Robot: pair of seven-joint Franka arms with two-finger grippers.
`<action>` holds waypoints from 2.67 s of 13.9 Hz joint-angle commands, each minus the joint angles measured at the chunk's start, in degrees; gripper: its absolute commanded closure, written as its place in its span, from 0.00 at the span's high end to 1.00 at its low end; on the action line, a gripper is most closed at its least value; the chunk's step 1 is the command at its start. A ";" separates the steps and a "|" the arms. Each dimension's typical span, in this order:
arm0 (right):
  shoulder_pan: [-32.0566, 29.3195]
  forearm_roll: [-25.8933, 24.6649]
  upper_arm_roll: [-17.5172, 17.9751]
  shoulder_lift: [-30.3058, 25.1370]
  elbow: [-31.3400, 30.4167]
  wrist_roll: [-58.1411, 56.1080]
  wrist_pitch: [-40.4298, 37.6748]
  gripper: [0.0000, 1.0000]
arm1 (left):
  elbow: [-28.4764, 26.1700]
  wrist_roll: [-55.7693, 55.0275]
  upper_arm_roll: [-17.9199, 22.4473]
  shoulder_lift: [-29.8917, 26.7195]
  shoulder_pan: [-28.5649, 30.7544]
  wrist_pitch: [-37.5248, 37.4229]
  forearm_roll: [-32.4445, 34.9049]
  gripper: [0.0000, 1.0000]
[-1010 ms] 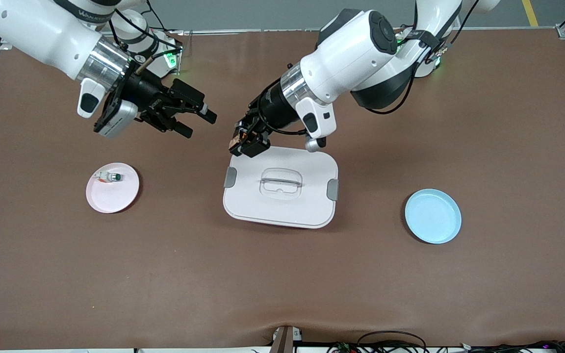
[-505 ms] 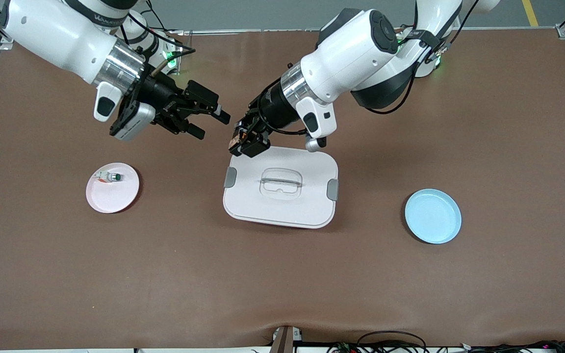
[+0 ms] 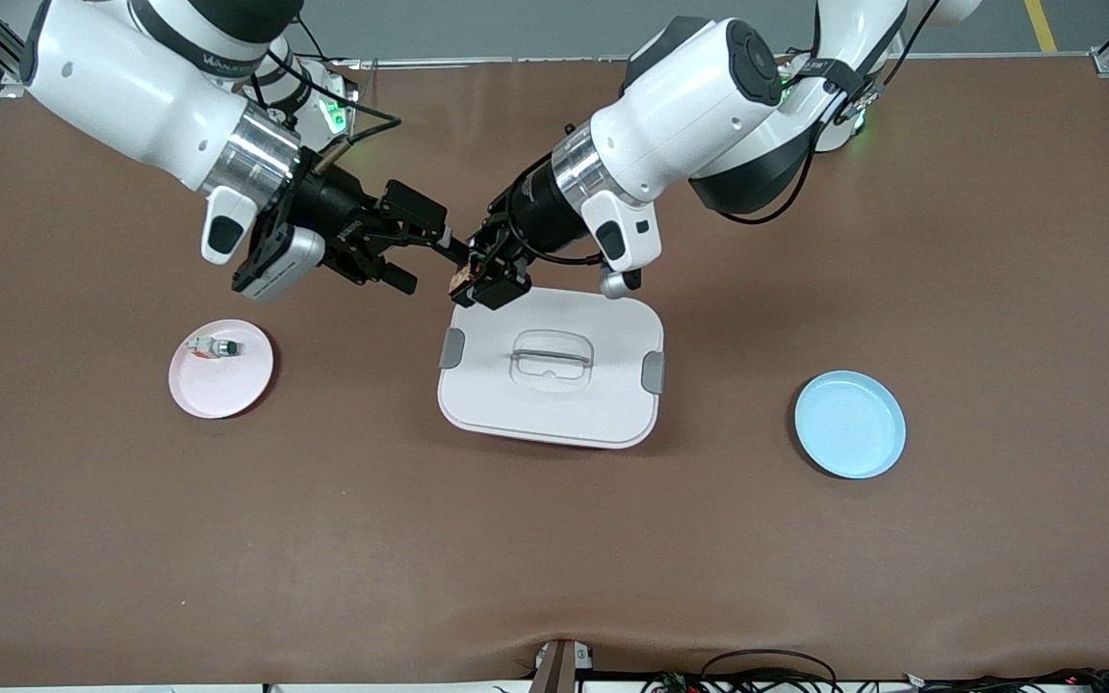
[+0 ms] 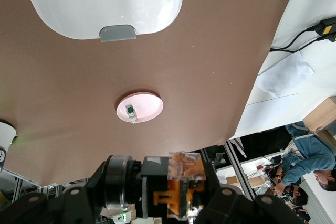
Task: Transfer orange switch to right arm and place
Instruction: 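Hold the switch above the box while the right gripper reaches it, then close the right gripper on the orange switch beside the left gripper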
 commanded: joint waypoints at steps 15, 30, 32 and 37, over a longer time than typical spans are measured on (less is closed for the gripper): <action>3.20 -3.81 -0.64 3.54 3.38 2.11 1.85 1.00 | 0.34 -1.91 0.26 -0.50 0.12 0.47 1.31 0.27; 4.16 -7.51 -0.55 6.36 7.17 2.20 1.76 0.06 | 0.25 -1.82 0.26 -0.59 0.12 0.47 1.31 0.27; 4.08 -7.33 -0.55 6.36 7.17 2.11 1.76 0.00 | 0.25 -1.82 0.26 -0.59 0.12 0.47 1.31 0.27; 4.08 -6.89 -0.55 6.79 7.25 2.37 1.41 0.00 | 0.25 -1.29 0.26 -0.50 0.29 0.47 1.75 0.96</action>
